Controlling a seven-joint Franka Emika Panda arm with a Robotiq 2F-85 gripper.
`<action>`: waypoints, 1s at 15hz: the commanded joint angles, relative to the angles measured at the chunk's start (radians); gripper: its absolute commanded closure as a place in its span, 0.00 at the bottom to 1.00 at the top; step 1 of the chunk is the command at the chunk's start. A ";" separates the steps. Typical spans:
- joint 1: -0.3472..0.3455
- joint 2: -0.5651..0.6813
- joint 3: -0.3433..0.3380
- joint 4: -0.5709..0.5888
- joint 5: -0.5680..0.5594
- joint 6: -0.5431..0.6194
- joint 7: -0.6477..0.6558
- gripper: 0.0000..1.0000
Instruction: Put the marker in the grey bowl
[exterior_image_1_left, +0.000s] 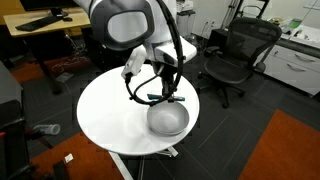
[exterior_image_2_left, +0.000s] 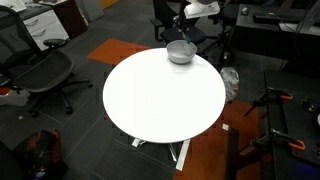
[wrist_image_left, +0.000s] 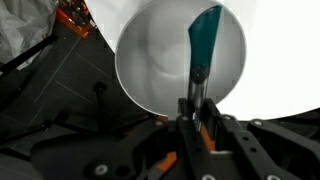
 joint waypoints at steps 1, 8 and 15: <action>-0.049 0.067 0.039 0.071 0.076 -0.022 -0.053 0.95; -0.085 0.163 0.062 0.153 0.154 -0.022 -0.068 0.54; -0.082 0.202 0.062 0.205 0.168 -0.028 -0.057 0.05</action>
